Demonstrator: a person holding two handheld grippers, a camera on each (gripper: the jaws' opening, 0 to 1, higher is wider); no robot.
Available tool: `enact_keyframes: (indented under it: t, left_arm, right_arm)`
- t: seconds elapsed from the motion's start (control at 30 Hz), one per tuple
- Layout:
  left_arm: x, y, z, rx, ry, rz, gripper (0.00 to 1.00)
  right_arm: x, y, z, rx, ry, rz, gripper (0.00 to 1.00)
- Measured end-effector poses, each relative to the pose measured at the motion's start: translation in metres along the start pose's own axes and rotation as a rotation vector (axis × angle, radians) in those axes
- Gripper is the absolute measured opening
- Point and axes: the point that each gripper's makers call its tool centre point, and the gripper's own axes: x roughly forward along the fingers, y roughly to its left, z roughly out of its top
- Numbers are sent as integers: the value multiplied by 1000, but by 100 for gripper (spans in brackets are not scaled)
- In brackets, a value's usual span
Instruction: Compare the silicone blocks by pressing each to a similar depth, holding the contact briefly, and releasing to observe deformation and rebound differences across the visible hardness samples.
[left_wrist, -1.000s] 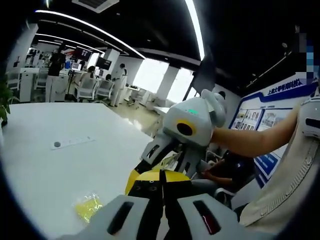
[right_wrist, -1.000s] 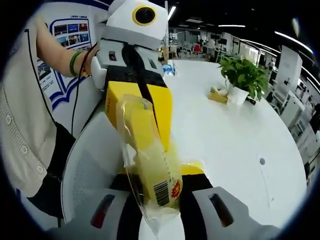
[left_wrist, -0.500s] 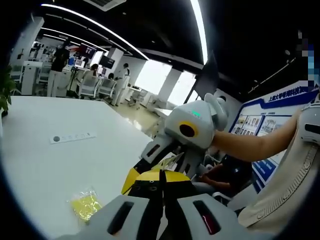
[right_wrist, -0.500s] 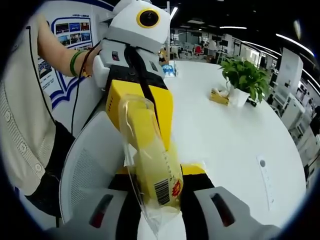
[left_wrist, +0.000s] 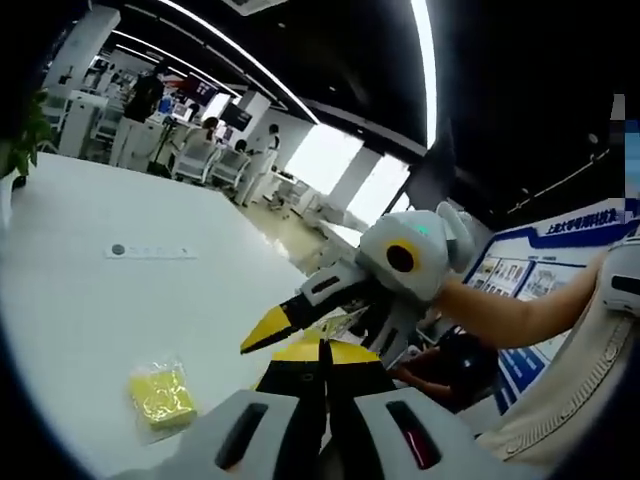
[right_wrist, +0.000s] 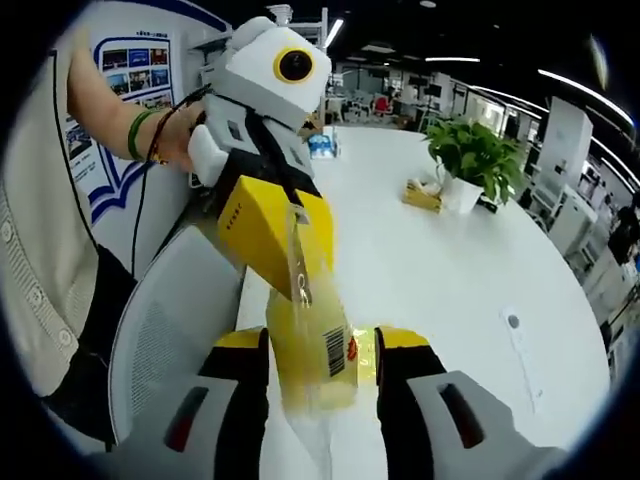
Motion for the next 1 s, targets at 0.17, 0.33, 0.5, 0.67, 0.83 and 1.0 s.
enact_keyframes:
  t: [0.17, 0.33, 0.5, 0.67, 0.83, 1.0]
  left_arm:
    - [7, 3, -7, -32, 1, 7, 0]
    - [21, 3, -10, -62, -8, 6, 0]
    - [43, 8, -19, -109, -20, 16, 0]
    - [71, 25, -35, -241, -74, 63, 0]
    - [100, 31, -51, -267, -87, 82, 0]
    - [131, 38, -67, -325, -100, 87, 0]
  right_arm:
    - [-17, 0, -11, 34, -31, -57, 45]
    - [-38, 5, -27, 99, -111, -122, 50]
    - [-70, 3, -55, 210, -194, -264, 57]
    - [-104, 9, -83, 369, -304, -394, 64]
    - [-138, 26, -116, 462, -374, -526, 68]
    - [-145, 51, -146, 560, -373, -551, 67]
